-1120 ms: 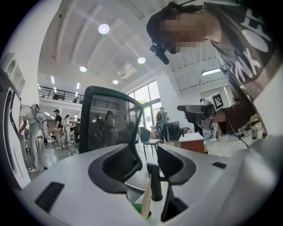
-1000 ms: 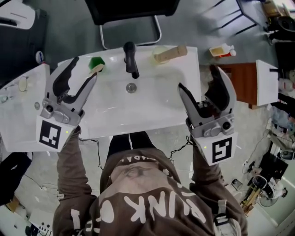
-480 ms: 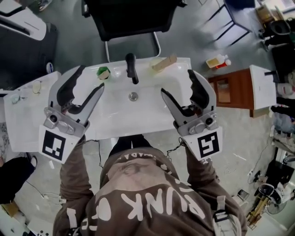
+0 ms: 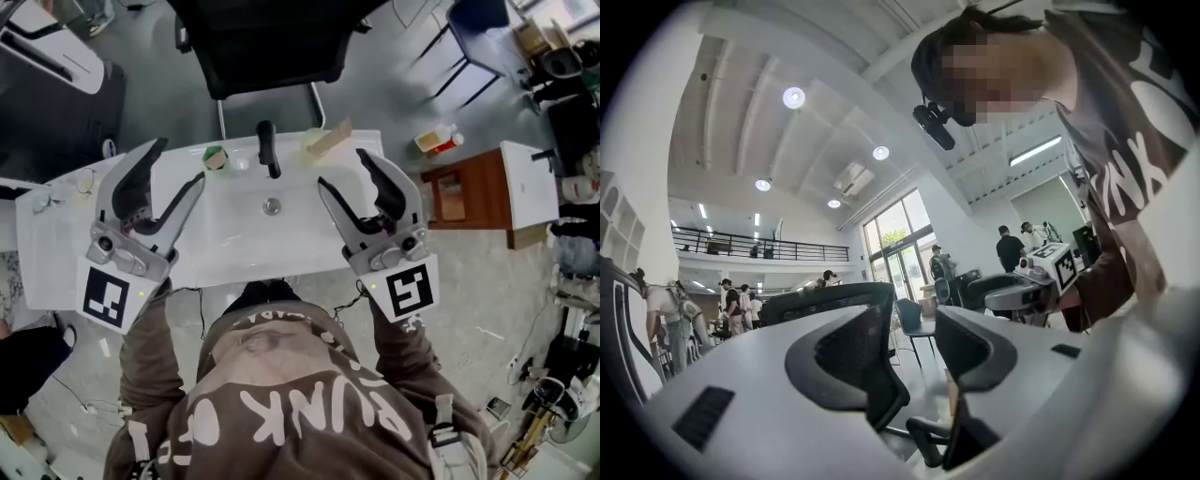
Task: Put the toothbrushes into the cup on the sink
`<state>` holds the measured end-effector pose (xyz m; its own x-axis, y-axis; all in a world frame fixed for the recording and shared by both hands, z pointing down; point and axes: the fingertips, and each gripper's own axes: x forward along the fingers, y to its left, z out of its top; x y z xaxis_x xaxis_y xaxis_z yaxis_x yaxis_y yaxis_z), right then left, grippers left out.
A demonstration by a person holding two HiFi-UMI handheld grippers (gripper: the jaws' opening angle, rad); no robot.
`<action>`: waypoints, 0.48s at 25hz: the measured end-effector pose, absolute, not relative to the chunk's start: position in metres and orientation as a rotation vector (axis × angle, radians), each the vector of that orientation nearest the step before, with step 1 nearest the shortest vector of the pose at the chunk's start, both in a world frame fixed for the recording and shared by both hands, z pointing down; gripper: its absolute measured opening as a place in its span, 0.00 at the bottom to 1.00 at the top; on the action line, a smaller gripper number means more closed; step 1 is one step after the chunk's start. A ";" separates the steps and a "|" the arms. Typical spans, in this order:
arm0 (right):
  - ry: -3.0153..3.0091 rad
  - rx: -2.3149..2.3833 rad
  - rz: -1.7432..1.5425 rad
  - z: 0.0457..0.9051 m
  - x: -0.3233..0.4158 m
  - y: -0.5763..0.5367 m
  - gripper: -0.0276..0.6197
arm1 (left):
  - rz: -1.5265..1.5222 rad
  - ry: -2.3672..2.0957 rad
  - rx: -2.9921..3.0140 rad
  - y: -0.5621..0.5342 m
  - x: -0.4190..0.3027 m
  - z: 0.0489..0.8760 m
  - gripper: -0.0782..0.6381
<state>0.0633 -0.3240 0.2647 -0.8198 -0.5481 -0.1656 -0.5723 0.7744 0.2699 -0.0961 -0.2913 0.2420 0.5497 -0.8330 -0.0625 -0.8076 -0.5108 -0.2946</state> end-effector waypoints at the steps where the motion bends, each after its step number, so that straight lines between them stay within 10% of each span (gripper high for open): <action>1: 2.887 -0.911 0.480 0.265 0.063 -0.324 0.38 | -0.122 1.361 -2.498 -0.291 -0.096 0.242 0.40; 12: 2.899 -0.903 0.492 0.263 0.058 -0.316 0.13 | -0.113 1.382 -2.478 -0.283 -0.104 0.233 0.40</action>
